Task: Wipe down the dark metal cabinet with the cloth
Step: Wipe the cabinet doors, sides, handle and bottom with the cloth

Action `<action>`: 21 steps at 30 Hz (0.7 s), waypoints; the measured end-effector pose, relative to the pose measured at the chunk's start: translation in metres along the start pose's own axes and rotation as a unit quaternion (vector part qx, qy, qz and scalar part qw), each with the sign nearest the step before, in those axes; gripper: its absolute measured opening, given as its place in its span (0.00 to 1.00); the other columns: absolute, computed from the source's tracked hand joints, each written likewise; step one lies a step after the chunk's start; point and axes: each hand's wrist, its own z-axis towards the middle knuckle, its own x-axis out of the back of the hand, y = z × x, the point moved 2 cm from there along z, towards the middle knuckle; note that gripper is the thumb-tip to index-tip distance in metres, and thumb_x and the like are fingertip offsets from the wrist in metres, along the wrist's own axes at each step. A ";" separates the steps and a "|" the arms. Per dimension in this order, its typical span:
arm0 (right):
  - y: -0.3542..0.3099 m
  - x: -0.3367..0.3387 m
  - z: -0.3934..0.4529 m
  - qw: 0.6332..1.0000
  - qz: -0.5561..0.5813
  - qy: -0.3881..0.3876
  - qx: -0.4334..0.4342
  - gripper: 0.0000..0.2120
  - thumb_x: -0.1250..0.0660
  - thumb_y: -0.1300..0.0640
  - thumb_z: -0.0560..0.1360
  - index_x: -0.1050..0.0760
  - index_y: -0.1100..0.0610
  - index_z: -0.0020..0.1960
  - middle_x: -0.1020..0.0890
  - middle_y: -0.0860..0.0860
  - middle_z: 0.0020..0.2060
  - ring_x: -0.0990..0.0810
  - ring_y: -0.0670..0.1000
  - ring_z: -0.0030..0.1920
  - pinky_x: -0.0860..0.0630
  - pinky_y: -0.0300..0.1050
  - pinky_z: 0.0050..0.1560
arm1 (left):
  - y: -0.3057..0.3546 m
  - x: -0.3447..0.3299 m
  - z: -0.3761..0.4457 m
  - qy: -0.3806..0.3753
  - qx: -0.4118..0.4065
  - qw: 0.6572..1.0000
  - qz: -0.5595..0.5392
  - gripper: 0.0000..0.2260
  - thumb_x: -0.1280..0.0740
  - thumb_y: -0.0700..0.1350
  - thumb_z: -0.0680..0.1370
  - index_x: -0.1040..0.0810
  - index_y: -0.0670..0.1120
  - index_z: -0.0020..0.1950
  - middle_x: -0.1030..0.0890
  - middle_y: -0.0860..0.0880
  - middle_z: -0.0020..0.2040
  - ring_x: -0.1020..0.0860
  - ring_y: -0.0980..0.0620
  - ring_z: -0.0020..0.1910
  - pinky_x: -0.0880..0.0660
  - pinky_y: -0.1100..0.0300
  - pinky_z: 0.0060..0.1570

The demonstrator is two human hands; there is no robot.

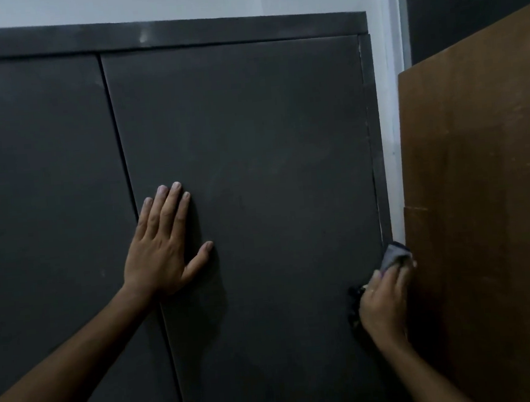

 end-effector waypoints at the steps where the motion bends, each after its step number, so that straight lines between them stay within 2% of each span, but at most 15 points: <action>1: -0.007 0.003 0.016 1.000 0.013 0.016 -0.022 0.28 0.55 0.48 0.85 0.43 0.66 0.78 0.41 0.67 0.78 0.34 0.67 0.74 0.29 0.65 0.69 | 0.000 0.000 0.000 -0.002 0.002 1.000 0.002 0.44 0.44 0.67 0.81 0.49 0.38 0.85 0.50 0.40 0.86 0.50 0.39 0.85 0.51 0.41 0.83; 2: -0.023 0.007 0.037 0.999 0.023 0.032 -0.022 0.27 0.53 0.50 0.86 0.44 0.64 0.79 0.42 0.66 0.78 0.36 0.66 0.76 0.30 0.64 0.71 | 0.001 -0.001 0.000 -0.003 0.004 1.000 0.002 0.44 0.44 0.67 0.81 0.49 0.38 0.85 0.50 0.40 0.86 0.51 0.39 0.85 0.51 0.41 0.84; 4: -0.068 0.018 0.089 0.997 0.032 0.069 0.033 0.25 0.51 0.52 0.86 0.44 0.63 0.80 0.40 0.65 0.78 0.40 0.65 0.78 0.34 0.64 0.74 | 0.001 -0.002 0.000 -0.001 0.006 1.000 -0.003 0.44 0.44 0.68 0.81 0.49 0.39 0.85 0.50 0.40 0.86 0.50 0.40 0.85 0.51 0.42 0.84; 6: -0.118 0.027 0.137 0.991 0.030 0.104 0.075 0.26 0.50 0.53 0.86 0.45 0.64 0.80 0.43 0.64 0.80 0.49 0.64 0.81 0.43 0.63 0.79 | 0.000 -0.003 0.001 0.004 0.010 1.000 -0.003 0.44 0.44 0.68 0.80 0.48 0.39 0.85 0.50 0.41 0.86 0.49 0.40 0.85 0.50 0.42 0.83; 8: -0.156 0.024 0.148 0.987 0.014 0.122 0.108 0.26 0.51 0.53 0.86 0.46 0.63 0.81 0.47 0.63 0.81 0.53 0.63 0.82 0.49 0.62 0.81 | 0.000 -0.003 0.001 0.003 0.014 1.000 -0.004 0.44 0.43 0.69 0.80 0.47 0.39 0.85 0.49 0.41 0.86 0.49 0.40 0.85 0.49 0.42 0.83; 9: -0.169 0.016 0.138 0.980 -0.009 0.122 0.157 0.26 0.51 0.53 0.86 0.44 0.62 0.81 0.48 0.63 0.81 0.54 0.63 0.82 0.50 0.61 0.81 | 0.000 -0.002 0.001 0.004 0.014 1.000 -0.007 0.44 0.43 0.69 0.80 0.46 0.39 0.85 0.48 0.41 0.86 0.49 0.40 0.85 0.49 0.42 0.83; 10: -0.173 0.006 0.118 0.966 -0.036 0.112 0.230 0.25 0.50 0.53 0.86 0.42 0.62 0.80 0.48 0.63 0.81 0.53 0.63 0.82 0.50 0.62 0.81 | 0.001 -0.001 0.001 0.007 0.014 1.000 -0.011 0.44 0.43 0.69 0.79 0.45 0.39 0.85 0.47 0.41 0.86 0.48 0.40 0.85 0.49 0.42 0.83; 12: -0.153 -0.014 0.071 0.916 -0.085 0.056 0.388 0.23 0.45 0.56 0.84 0.35 0.65 0.76 0.46 0.64 0.81 0.50 0.65 0.81 0.45 0.64 0.79 | 0.000 0.003 0.004 0.010 0.015 1.000 -0.015 0.44 0.42 0.69 0.79 0.43 0.39 0.84 0.45 0.41 0.85 0.46 0.40 0.85 0.49 0.43 0.83; 13: -0.132 -0.018 0.056 0.893 -0.112 0.034 0.434 0.22 0.44 0.57 0.84 0.32 0.66 0.74 0.44 0.65 0.80 0.49 0.65 0.81 0.42 0.66 0.78 | -0.003 0.006 0.006 0.010 0.014 1.000 -0.015 0.43 0.43 0.69 0.79 0.42 0.39 0.84 0.44 0.41 0.85 0.45 0.40 0.84 0.49 0.45 0.83; 14: -0.114 -0.015 0.052 0.887 -0.130 0.022 0.443 0.21 0.45 0.57 0.83 0.30 0.67 0.72 0.43 0.64 0.80 0.48 0.65 0.81 0.40 0.67 0.77 | -0.006 0.009 0.010 0.008 0.010 1.000 -0.012 0.43 0.43 0.69 0.80 0.42 0.39 0.84 0.43 0.41 0.85 0.43 0.39 0.84 0.48 0.47 0.83; 15: -0.101 -0.007 0.059 0.898 -0.134 0.019 0.419 0.22 0.47 0.56 0.84 0.29 0.67 0.71 0.44 0.64 0.80 0.48 0.64 0.81 0.41 0.67 0.77 | -0.010 0.012 0.014 0.008 0.006 1.000 -0.008 0.43 0.44 0.69 0.80 0.41 0.39 0.84 0.42 0.40 0.84 0.42 0.39 0.83 0.48 0.48 0.82; 17: -0.100 0.009 0.089 0.944 -0.113 0.045 0.308 0.23 0.49 0.55 0.84 0.33 0.66 0.74 0.46 0.63 0.81 0.50 0.63 0.82 0.44 0.66 0.79 | -0.018 0.019 0.026 0.012 0.000 1.000 -0.004 0.42 0.44 0.68 0.80 0.41 0.39 0.83 0.42 0.40 0.84 0.41 0.39 0.82 0.47 0.48 0.81; 19: -0.139 0.023 0.125 0.973 -0.053 0.106 0.199 0.25 0.50 0.54 0.85 0.39 0.63 0.78 0.47 0.62 0.81 0.52 0.62 0.82 0.46 0.64 0.79 | -0.024 0.022 0.038 0.019 -0.001 1.000 -0.012 0.41 0.42 0.67 0.80 0.41 0.39 0.83 0.42 0.40 0.84 0.42 0.39 0.83 0.47 0.47 0.82; 21: -0.195 0.025 0.148 0.978 0.002 0.136 0.158 0.26 0.51 0.52 0.85 0.40 0.61 0.80 0.47 0.61 0.81 0.52 0.62 0.82 0.48 0.64 0.79 | -0.025 0.021 0.044 0.024 0.004 1.000 -0.017 0.41 0.42 0.66 0.80 0.41 0.39 0.84 0.42 0.40 0.84 0.44 0.40 0.84 0.48 0.46 0.83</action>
